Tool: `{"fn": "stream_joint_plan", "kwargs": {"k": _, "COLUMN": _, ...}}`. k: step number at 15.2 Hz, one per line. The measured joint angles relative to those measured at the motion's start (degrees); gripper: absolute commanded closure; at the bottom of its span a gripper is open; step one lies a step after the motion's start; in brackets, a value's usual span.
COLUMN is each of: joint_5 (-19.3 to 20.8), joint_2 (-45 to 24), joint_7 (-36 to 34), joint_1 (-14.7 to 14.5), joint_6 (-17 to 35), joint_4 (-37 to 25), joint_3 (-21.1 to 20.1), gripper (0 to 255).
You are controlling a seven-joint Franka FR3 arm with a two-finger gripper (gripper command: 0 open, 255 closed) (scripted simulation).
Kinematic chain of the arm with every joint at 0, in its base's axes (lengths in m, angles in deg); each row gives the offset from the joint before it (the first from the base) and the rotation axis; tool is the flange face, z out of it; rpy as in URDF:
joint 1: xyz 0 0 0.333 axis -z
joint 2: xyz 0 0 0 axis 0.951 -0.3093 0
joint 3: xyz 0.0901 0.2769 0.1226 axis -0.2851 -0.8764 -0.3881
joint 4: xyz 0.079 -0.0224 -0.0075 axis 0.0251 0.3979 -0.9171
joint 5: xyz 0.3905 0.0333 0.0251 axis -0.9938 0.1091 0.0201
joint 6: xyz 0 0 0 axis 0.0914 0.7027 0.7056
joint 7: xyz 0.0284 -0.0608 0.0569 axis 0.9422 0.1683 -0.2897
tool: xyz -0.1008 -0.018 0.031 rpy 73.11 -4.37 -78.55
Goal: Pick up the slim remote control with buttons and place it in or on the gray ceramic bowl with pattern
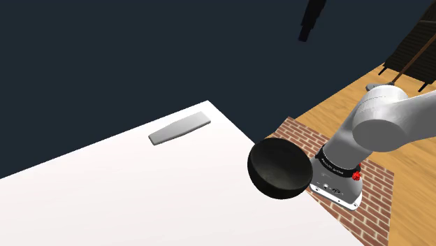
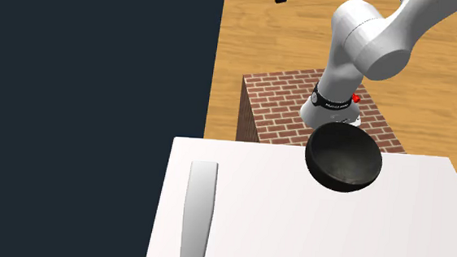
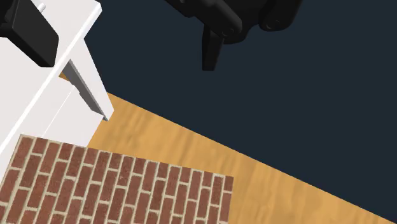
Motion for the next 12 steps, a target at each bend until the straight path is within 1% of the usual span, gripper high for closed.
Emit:
{"fn": "stream_joint_plan", "kwargs": {"k": 1, "joint_5": 0.0, "joint_2": 0.0, "joint_7": 0.0, "joint_1": 0.0, "joint_6": 0.0, "joint_4": 0.0, "joint_3": 0.0, "gripper": 0}}
{"fn": "stream_joint_plan", "kwargs": {"k": 3, "joint_5": -0.3, "joint_2": -1.8, "joint_7": 1.0, "joint_1": -0.8, "joint_6": 1.9, "joint_4": 0.1, "joint_3": -0.2, "gripper": 0}}
{"fn": "stream_joint_plan", "kwargs": {"k": 6, "joint_5": -0.7, "joint_2": -5.1, "joint_7": 3.6, "joint_1": -2.6, "joint_6": 6.7, "joint_4": 1.5, "joint_3": -0.3, "gripper": 0}}
{"fn": "stream_joint_plan", "kwargs": {"k": 12, "joint_5": -1.8, "joint_2": -14.5, "joint_7": 9.2, "joint_1": -6.3, "joint_6": 15.9, "joint_4": 1.0, "joint_3": -1.2, "gripper": 0}}
